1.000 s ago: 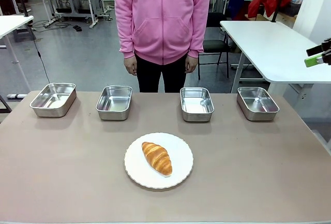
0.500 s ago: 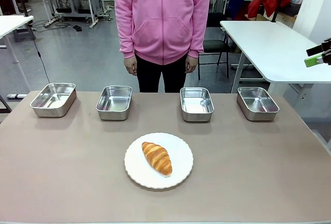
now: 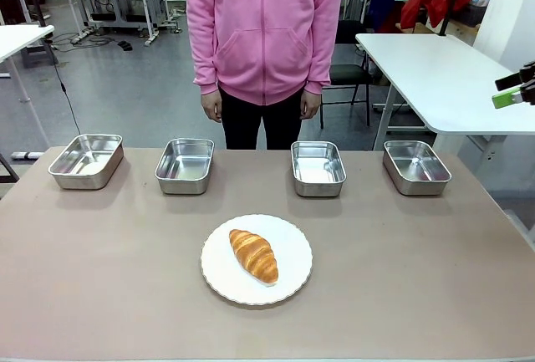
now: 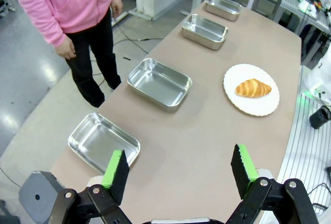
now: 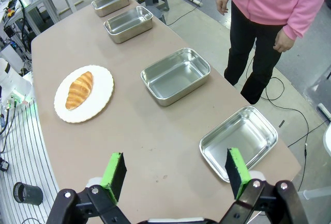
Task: Place the bread in the container.
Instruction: Place the Butter Roll into the Airtight Container indicated by the human.
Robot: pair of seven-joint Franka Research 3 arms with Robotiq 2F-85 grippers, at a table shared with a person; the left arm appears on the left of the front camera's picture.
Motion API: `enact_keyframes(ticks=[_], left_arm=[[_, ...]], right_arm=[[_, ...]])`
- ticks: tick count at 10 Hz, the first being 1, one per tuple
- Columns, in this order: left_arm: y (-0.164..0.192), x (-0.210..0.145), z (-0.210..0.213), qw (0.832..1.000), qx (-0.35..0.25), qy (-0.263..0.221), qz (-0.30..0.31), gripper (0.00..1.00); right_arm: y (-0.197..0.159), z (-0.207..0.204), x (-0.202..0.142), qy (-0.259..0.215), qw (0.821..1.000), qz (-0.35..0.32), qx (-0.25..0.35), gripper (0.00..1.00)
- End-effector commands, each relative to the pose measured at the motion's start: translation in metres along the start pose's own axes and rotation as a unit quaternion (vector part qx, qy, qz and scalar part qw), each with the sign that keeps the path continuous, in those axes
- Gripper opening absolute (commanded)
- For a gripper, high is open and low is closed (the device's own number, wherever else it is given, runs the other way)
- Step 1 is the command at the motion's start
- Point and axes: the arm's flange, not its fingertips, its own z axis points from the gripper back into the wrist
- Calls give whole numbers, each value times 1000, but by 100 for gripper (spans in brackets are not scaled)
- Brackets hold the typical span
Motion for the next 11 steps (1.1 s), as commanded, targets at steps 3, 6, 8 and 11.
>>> enact_keyframes(ticks=[3, 6, 8, 11], left_arm=[[-1, 0, 1, 1000, 0, -1, -1, 100], [-1, 0, 1, 1000, 0, -1, -1, 100], [-1, 0, 1, 1000, 0, -1, -1, 100], [-1, 0, 1, 1000, 0, -1, -1, 100]], right_arm=[[1, 0, 2, -3, 1000, 2, 1, 100], [1, 0, 2, -3, 1000, 2, 1, 100], [1, 0, 2, -3, 1000, 2, 1, 100], [1, 0, 2, -3, 1000, 2, 1, 100]])
